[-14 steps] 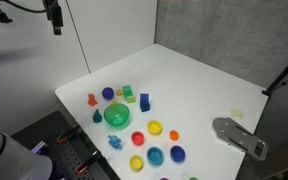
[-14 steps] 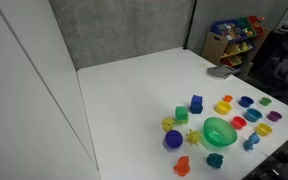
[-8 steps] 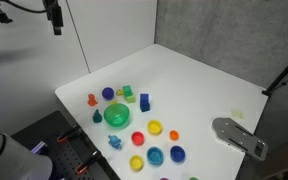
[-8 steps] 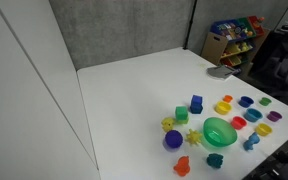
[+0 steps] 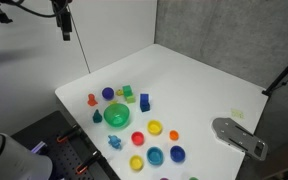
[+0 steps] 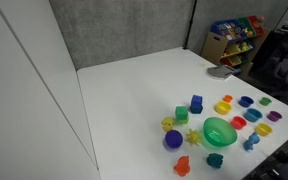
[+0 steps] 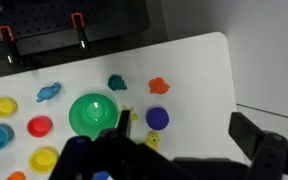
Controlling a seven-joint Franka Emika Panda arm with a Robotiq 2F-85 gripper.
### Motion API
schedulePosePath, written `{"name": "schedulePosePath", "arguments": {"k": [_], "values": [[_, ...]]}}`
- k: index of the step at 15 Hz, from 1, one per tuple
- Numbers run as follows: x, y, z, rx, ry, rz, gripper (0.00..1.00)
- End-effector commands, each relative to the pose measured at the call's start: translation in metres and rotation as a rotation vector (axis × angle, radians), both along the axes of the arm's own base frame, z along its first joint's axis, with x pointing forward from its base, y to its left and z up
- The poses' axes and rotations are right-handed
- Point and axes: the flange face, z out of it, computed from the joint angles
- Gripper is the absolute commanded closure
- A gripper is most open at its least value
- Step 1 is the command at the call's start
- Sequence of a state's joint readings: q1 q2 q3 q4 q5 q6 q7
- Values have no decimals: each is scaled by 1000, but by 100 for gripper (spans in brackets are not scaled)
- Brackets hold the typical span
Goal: Pick up the light blue toy and put it in the green bowl
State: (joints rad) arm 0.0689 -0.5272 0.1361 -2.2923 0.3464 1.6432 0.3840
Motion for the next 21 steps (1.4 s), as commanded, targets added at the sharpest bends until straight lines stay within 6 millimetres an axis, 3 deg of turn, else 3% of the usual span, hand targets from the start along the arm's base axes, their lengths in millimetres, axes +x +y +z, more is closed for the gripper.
{"name": "schedulePosePath", "arguments": {"k": [1, 7, 11, 14, 21], "values": [[14, -25, -17, -47, -11, -25, 0], [21, -87, -47, -121, -54, -100, 0], [26, -137, -74, -153, -87, -154, 0], [29, -163, -97, -156, -105, -163, 0], [6, -214, -156, -181, -104, -168, 0]]}}
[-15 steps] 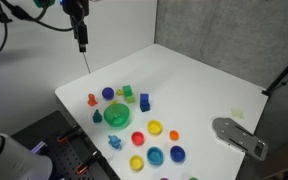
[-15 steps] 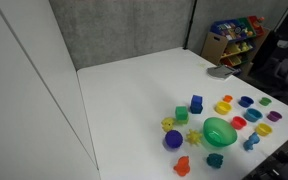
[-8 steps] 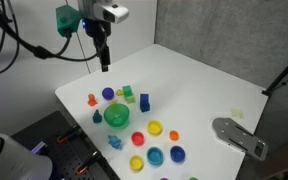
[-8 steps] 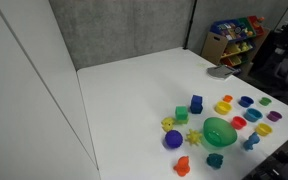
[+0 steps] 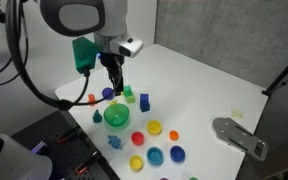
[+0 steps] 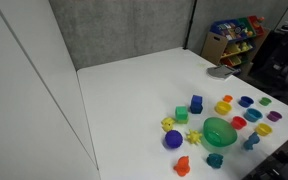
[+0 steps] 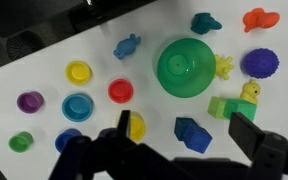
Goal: Pick up the light blue toy and put it in the green bowl
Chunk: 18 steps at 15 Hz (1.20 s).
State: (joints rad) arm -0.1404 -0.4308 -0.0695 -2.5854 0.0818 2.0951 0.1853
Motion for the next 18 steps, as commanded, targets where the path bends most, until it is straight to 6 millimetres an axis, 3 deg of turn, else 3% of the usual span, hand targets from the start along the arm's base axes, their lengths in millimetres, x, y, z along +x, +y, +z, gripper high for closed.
{"name": "schedulePosePath", "arguments": {"k": [1, 3, 4, 10, 15, 18], "values": [[-15, -27, -26, -29, 5, 9, 0], [-21, -38, -40, -28, 30, 1, 0], [-17, -28, -31, -22, 27, -9, 0], [-19, -28, -36, -21, 37, -8, 0], [-27, -50, -58, 11, 52, 18, 0], [-34, -61, -81, 27, 76, 48, 0]]}}
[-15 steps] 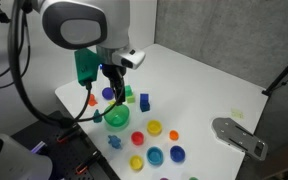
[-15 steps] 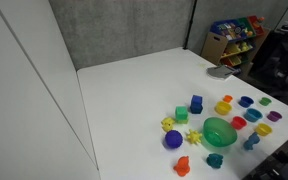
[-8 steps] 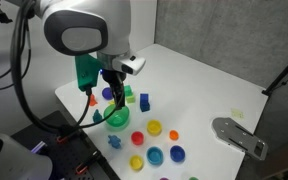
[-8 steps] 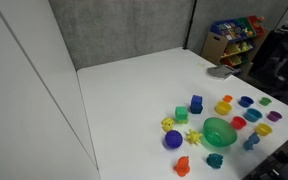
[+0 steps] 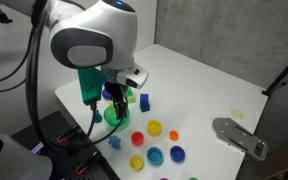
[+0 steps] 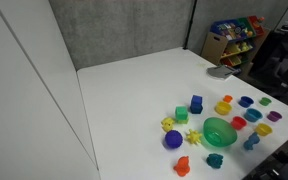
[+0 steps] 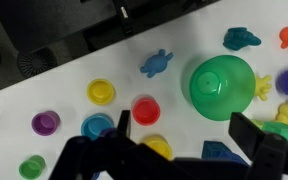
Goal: Pick up the light blue toy and put it in the green bowl
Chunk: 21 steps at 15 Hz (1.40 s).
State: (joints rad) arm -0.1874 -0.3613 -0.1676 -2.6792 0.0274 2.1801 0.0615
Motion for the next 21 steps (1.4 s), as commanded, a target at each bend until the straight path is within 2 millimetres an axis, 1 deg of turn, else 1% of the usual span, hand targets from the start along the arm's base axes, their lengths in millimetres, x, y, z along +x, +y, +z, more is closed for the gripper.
{"name": "schedulePosePath", "arguments": {"k": [1, 6, 10, 16, 21], "values": [[-8, -15, -30, 13, 18, 45, 0], [-17, -26, -86, -32, 26, 99, 0], [-15, -23, -123, -58, 17, 99, 0], [-12, -9, -167, -68, 5, 99, 0], [-11, 9, -193, -41, -11, 48, 0]]}}
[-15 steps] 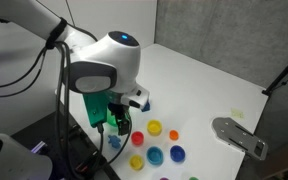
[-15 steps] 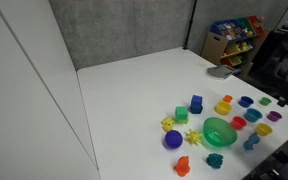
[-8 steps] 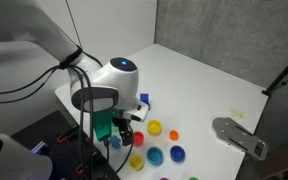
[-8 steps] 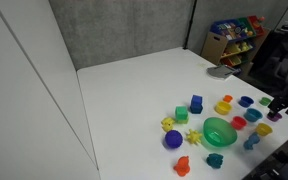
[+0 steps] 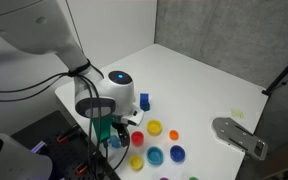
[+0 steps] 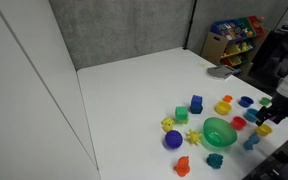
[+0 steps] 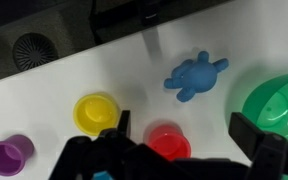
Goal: Pick up the light blue toy and put it in the green bowl
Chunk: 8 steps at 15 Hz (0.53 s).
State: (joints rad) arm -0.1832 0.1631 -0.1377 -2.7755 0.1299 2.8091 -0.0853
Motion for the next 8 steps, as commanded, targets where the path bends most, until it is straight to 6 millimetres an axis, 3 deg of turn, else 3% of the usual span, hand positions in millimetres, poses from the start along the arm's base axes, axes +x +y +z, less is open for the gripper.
{"name": "schedulePosePath", "arguments": {"k": [1, 8], "values": [[0, 11, -15, 31, -11, -24, 0], [-8, 20, -40, 60, -14, -59, 0]]}}
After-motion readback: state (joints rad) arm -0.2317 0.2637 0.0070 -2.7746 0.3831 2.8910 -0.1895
